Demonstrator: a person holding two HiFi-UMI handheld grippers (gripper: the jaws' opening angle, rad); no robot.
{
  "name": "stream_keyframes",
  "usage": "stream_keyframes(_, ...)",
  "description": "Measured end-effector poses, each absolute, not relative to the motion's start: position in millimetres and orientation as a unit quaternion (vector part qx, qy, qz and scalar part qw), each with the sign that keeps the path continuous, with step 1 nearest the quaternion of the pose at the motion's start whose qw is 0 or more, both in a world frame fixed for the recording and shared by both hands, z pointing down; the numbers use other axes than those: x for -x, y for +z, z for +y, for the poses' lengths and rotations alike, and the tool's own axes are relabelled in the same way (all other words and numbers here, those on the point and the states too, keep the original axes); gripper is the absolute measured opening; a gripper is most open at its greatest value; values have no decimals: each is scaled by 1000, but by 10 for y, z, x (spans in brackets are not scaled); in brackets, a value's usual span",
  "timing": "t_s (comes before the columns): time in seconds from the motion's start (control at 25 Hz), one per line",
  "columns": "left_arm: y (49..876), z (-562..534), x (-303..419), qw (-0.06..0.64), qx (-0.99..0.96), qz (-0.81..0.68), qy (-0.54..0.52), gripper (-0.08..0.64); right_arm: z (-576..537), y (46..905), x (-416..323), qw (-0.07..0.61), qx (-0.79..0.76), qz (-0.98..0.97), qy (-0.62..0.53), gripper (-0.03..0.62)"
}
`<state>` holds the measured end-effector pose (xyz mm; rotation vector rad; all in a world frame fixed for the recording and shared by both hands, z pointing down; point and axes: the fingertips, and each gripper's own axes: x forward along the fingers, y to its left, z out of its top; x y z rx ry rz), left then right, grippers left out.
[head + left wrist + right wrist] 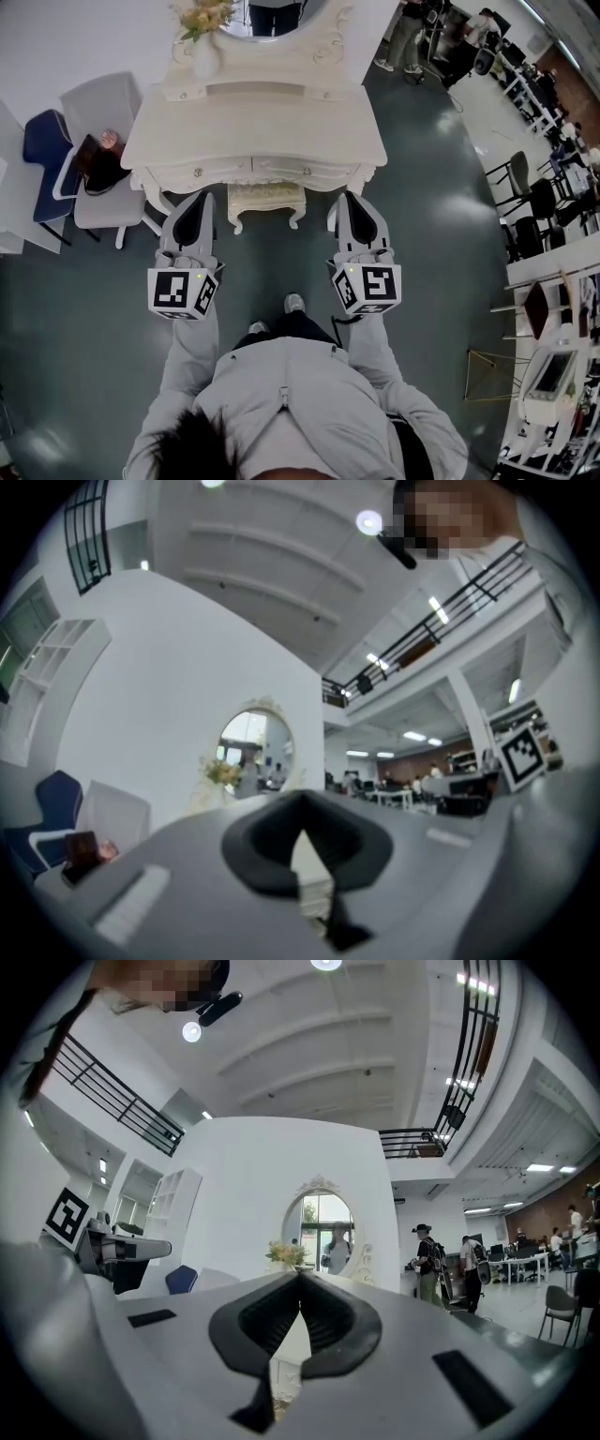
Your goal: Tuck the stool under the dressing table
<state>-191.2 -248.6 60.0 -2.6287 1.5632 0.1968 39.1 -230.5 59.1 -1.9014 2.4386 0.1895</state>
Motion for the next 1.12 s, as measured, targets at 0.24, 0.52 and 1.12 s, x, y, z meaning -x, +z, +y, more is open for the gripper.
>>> stream_keyframes(0.24,572,-2426,2025,40,849,522,70,5,-2228,516,-339,33,617,784,66,1)
stream_keyframes(0.52,539,-2330,2062,43,852,516,78,5,-2120,479,-291,34,622,779,74,0)
stream_keyframes(1.12,539,-2071,2288,45,844,528,80,5,-1996,428,-7,41,604,792,77,0)
